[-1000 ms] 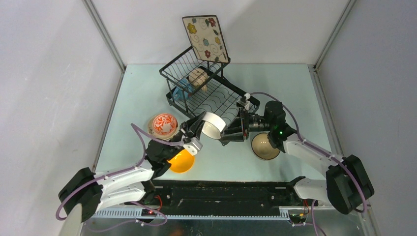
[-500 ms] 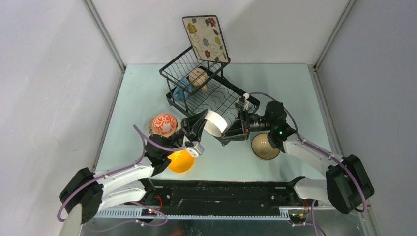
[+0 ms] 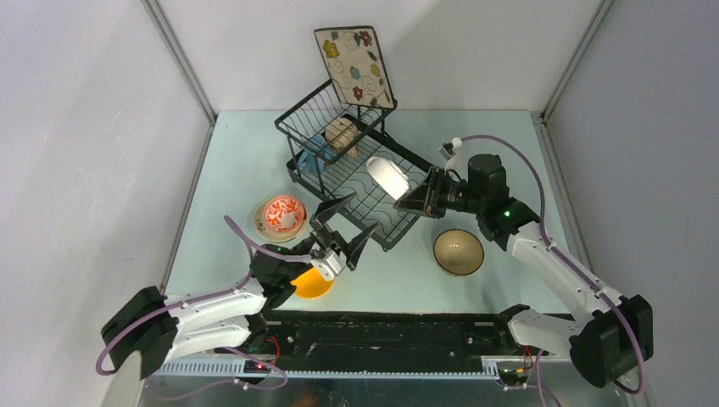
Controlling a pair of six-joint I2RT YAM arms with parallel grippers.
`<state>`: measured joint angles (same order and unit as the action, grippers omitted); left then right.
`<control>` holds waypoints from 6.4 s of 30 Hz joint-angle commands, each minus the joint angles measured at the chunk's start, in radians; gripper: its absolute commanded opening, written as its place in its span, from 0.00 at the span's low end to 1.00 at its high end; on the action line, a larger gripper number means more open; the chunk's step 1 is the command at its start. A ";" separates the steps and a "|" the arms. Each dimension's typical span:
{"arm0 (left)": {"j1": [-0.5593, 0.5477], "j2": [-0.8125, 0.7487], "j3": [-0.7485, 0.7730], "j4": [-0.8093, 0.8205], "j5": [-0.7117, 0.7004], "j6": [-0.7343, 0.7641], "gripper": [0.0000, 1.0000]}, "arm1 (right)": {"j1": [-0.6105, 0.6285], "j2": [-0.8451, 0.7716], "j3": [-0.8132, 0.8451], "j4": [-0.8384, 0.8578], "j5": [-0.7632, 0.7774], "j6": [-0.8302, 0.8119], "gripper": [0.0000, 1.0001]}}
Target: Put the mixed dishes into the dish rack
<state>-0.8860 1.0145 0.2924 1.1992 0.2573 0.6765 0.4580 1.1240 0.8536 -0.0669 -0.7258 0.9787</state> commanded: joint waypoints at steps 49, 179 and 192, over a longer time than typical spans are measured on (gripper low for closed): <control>0.013 -0.637 0.114 -1.493 -0.814 -1.303 1.00 | 0.342 0.802 0.567 -0.205 0.800 -0.668 0.75; 0.130 -0.396 0.144 -0.960 -0.396 -1.827 0.00 | 0.302 -0.277 -0.275 0.428 0.346 -0.140 0.99; 0.143 -0.365 0.125 -0.886 -0.324 -1.900 0.00 | 0.342 -0.142 -0.275 0.586 0.385 -0.074 0.89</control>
<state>-0.7536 0.6403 0.4110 0.2199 -0.1028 -1.1820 0.7918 0.9688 0.5781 0.4129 -0.3733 0.8845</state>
